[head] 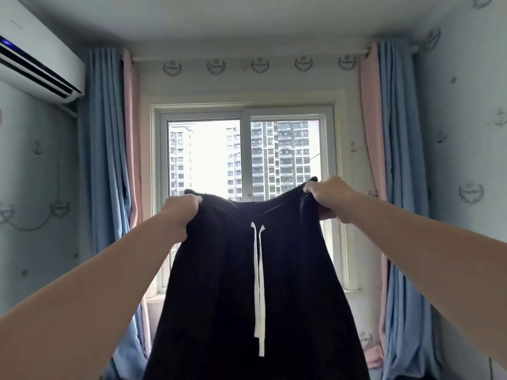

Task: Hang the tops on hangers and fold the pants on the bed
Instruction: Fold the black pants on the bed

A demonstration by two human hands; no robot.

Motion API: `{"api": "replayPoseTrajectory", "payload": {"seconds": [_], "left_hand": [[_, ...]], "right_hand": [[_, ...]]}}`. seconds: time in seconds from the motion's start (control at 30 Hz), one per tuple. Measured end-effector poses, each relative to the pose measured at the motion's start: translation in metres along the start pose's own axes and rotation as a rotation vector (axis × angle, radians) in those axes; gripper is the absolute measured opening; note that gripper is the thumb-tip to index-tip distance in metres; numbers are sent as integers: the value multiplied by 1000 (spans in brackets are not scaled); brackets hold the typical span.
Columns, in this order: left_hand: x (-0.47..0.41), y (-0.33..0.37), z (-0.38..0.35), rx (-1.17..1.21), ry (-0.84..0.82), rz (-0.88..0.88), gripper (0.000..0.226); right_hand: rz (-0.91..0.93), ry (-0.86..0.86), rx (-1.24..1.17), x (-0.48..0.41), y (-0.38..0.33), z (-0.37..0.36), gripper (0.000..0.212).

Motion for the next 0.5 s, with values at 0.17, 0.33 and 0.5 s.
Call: {"api": "replayPoseTrajectory", "payload": {"seconds": [0.17, 0.33, 0.5], "left_hand": [[33, 29, -43, 170, -163, -102, 16], [63, 46, -79, 204, -304, -179, 28], [80, 38, -88, 136, -424, -195, 54]], "right_hand": [[105, -117, -36, 20, -27, -34, 18], [251, -194, -8, 41, -54, -64, 26], [321, -272, 53, 59, -62, -75, 19]]}}
Point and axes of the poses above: each hand's wrist, its own x-axis away from the middle knuckle, its own z-axis out of the back of the hand, y = z × x, the point moved 10 cm from there along -x, towards the middle knuckle, and after that the axes turned 7 degrees about -z, right-handed, at the moved point
